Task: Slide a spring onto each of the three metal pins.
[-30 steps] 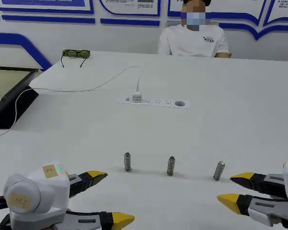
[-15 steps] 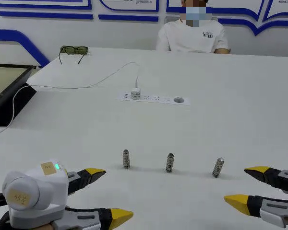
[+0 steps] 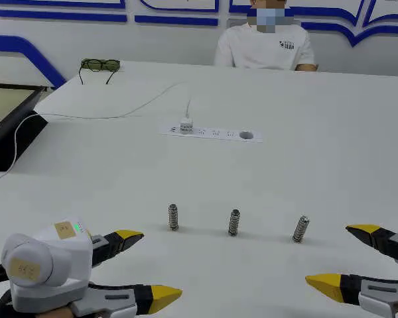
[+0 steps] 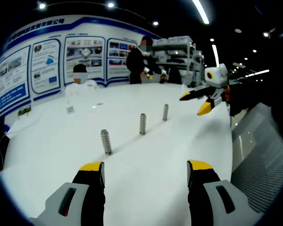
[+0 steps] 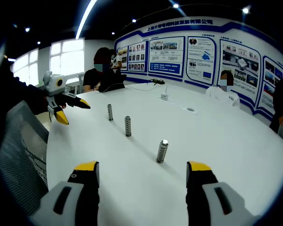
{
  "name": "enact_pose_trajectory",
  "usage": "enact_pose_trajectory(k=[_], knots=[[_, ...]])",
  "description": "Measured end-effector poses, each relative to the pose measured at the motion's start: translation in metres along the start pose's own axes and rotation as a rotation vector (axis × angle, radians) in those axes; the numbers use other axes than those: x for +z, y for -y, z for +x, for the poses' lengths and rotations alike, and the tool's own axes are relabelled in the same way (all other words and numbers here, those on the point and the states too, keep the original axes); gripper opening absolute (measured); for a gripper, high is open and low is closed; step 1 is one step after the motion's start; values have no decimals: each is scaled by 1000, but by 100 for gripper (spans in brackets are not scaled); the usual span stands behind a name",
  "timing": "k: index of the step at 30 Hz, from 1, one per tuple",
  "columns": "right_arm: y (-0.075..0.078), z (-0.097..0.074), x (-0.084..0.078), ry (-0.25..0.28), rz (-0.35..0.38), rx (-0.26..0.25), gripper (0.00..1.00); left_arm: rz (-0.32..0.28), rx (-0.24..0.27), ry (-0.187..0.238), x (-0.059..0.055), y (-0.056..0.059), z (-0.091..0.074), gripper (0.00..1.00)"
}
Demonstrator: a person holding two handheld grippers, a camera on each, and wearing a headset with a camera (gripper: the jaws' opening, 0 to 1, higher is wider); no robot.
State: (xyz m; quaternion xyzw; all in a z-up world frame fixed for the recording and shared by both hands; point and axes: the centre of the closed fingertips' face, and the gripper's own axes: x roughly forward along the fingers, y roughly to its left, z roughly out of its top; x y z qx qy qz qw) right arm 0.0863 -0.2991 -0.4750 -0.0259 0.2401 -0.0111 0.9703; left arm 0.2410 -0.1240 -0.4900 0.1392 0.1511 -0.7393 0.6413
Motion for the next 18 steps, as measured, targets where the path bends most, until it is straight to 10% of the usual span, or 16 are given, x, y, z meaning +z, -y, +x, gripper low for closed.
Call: enact_pose_trajectory(k=[18], knots=[[3,3,-6,-5,22,-6,80,-15,3,-11,-5,-7,5,73]])
